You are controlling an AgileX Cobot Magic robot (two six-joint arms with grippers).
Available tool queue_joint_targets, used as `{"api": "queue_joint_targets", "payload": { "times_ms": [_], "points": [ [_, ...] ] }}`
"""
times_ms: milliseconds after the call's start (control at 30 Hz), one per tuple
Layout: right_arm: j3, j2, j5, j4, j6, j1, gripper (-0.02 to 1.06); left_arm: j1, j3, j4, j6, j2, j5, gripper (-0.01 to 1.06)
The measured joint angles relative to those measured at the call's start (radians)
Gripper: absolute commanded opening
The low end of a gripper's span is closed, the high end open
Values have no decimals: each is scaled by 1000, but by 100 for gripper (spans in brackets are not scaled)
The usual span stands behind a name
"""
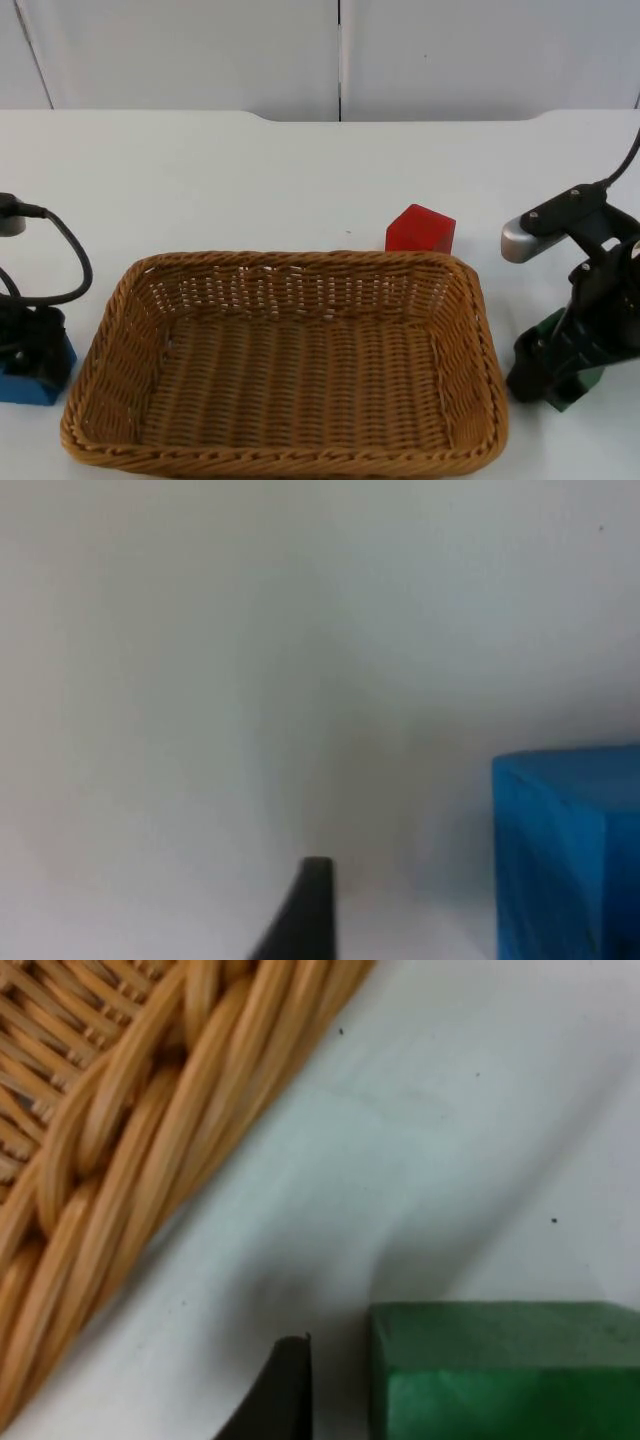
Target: Pick up one cube with each hand and place exactly two cubes into the same basket, leaving the remaining cube outside.
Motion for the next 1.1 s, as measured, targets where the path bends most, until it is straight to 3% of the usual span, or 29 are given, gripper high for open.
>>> {"api": "queue_joint_targets", "payload": {
  "times_ms": [67,100,167,267,300,367,433,467,533,833,1100],
  "points": [
    [0,0,-2,0,2,0,84,0,0,0,2,0,0,59],
    [0,0,-2,0,2,0,84,0,0,0,2,0,0,59],
    [0,2,-6,0,2,0,77,0,0,0,2,0,0,41],
    [0,2,-6,0,2,0,55,0,0,0,4,0,-2,16],
    [0,2,-6,0,2,0,55,0,0,0,4,0,-2,16],
    [-2,2,-5,2,4,0,37,0,0,8,4,0,-2,2],
    [-2,2,0,2,4,0,17,0,0,16,4,0,1,0],
    [-2,2,2,2,4,0,17,0,0,28,4,0,7,0],
    [-2,0,23,2,4,0,0,0,0,43,4,-3,23,0],
    [-2,-94,124,-10,37,0,0,0,0,72,4,-94,114,0],
    [-2,-311,185,-25,50,0,0,0,0,76,-41,-292,206,0]
  ]
}}
